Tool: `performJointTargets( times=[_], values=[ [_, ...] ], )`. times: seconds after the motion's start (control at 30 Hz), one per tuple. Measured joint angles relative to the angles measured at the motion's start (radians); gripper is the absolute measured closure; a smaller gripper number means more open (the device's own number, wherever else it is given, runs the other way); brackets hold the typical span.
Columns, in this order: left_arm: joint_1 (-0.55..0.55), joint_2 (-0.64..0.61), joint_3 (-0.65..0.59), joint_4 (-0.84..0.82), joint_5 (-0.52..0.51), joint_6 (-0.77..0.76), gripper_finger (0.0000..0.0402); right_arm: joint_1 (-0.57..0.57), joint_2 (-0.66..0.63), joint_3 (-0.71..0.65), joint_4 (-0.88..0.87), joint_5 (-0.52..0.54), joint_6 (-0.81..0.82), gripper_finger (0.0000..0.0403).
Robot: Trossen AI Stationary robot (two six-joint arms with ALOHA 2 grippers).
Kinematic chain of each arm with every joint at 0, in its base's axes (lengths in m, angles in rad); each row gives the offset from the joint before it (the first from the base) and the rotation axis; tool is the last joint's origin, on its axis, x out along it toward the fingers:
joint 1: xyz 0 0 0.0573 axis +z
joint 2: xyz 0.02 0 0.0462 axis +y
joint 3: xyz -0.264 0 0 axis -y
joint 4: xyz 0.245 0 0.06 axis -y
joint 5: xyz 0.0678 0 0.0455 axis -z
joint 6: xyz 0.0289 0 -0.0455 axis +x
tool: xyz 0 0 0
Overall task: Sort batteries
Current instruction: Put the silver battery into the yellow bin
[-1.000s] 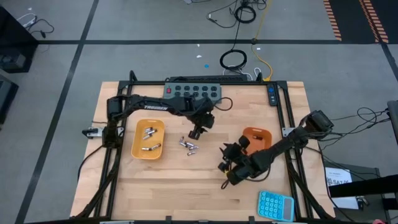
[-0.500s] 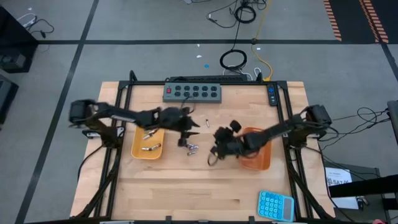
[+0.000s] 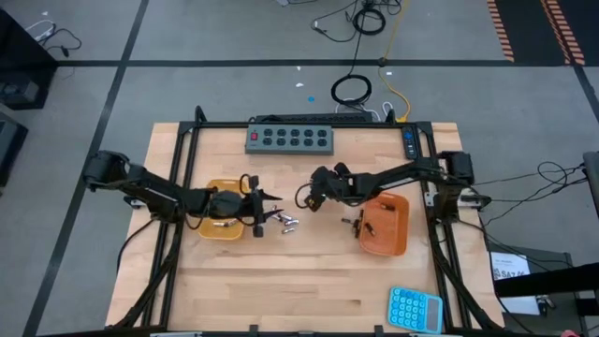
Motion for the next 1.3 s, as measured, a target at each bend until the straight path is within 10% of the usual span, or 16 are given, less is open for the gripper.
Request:
performJointTargets(
  times=[1.3],
  values=[
    [-0.107, -0.001, -0.084, 0.049, -0.148, -0.054, 0.0243, -0.094, 0.122, 0.189, -0.291, -0.186, 0.121, 0.0257]
  ],
)
